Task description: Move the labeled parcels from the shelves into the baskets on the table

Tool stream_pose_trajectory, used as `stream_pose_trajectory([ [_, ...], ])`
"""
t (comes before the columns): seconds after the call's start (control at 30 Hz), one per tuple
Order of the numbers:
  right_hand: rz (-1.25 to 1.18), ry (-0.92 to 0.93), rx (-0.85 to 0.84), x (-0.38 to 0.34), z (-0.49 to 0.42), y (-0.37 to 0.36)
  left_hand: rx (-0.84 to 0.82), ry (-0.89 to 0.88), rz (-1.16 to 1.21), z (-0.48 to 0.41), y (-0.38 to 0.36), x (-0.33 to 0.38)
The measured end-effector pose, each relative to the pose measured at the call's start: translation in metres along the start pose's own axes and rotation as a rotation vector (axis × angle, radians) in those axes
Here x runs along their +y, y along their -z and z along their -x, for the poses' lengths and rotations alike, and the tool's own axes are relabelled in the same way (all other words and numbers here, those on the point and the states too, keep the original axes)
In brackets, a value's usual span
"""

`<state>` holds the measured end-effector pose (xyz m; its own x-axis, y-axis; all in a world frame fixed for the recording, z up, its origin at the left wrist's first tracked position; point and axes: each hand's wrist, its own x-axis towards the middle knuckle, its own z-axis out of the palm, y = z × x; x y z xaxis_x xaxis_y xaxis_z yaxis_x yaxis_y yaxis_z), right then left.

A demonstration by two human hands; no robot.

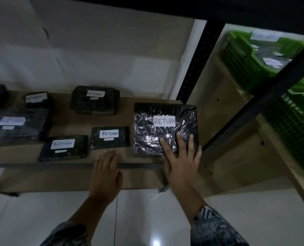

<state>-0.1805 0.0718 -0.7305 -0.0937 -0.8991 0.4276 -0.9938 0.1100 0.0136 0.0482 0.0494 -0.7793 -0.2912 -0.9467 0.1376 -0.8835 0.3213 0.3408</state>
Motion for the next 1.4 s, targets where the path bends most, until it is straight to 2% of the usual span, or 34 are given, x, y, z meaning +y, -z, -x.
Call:
stream_pose_trajectory([
  [0.17,-0.002,-0.009,-0.006,0.001,-0.003,-0.001,0.016,0.03,-0.022,0.0,-0.005,-0.001],
  [0.53,0.041,0.035,-0.351,0.007,-0.072,0.008,0.032,0.029,-0.002,-0.003,-0.001,-0.005],
  [0.63,0.035,0.02,-0.39,0.008,-0.083,0.009,0.025,0.037,0.0,-0.005,0.001,-0.007],
  [0.7,0.037,0.022,-0.362,0.006,-0.084,0.011,0.024,0.03,-0.004,-0.005,0.002,-0.009],
  [0.8,-0.014,0.09,-0.196,-0.007,-0.071,0.016,0.016,0.025,0.003,-0.003,0.003,-0.014],
  [0.9,-0.237,0.185,-0.068,-0.041,-0.051,0.022,0.019,0.041,0.01,0.0,0.005,-0.021],
  [0.97,-0.41,0.274,-0.062,-0.069,-0.043,0.02,0.038,0.056,-0.015,0.003,0.006,-0.027],
  [1.1,-0.58,0.354,-0.231,-0.113,-0.041,-0.003,0.073,0.04,-0.074,0.005,0.004,-0.039],
  [1.23,-0.43,0.279,-0.436,-0.137,-0.051,-0.031,0.092,0.017,-0.068,0.006,0.0,-0.042],
  [1.4,-0.344,0.195,-0.524,-0.139,-0.062,-0.053,0.1,-0.002,-0.056,0.01,-0.004,-0.051],
])
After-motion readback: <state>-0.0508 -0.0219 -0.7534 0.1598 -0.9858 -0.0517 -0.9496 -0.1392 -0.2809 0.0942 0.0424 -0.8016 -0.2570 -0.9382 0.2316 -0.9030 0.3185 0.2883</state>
